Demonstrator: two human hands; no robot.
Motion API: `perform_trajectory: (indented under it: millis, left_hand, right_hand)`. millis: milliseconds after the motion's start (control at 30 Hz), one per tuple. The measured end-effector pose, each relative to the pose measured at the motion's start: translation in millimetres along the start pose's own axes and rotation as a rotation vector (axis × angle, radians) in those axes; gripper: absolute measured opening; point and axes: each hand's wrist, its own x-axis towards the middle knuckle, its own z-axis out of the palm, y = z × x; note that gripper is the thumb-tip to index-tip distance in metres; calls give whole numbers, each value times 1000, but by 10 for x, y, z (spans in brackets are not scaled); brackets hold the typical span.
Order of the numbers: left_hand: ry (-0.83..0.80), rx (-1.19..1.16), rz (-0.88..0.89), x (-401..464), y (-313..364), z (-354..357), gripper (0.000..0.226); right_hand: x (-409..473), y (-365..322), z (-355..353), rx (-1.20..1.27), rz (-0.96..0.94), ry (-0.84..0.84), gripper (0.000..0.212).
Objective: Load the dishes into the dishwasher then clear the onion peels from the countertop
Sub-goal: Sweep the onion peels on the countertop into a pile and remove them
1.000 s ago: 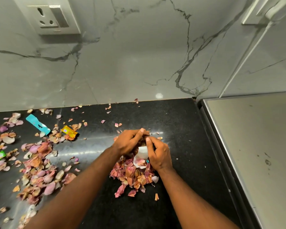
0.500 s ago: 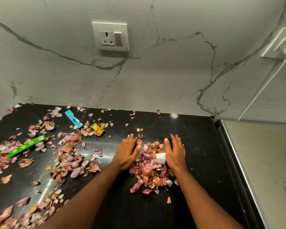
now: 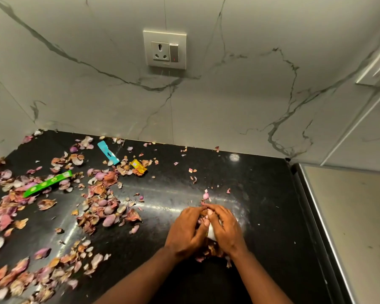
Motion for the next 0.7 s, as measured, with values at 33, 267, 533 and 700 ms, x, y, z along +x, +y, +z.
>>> perform_trajectory:
  millis: [33, 267, 533, 700]
  left_hand:
    - [20, 15, 11, -71, 42, 22, 43]
    - [128, -4, -65, -203, 201, 166, 32]
    - [314, -442, -445, -132, 260, 136, 20]
    - [371, -842, -640, -83, 271, 24, 22]
  right_hand:
    - [-58, -17, 17, -20, -18, 13, 36]
    - [-310, -240, 304, -133, 94, 274, 35]
    - [-262, -620, 656, 307, 412, 535, 23]
    - [-168, -895, 772, 766, 537, 651, 18]
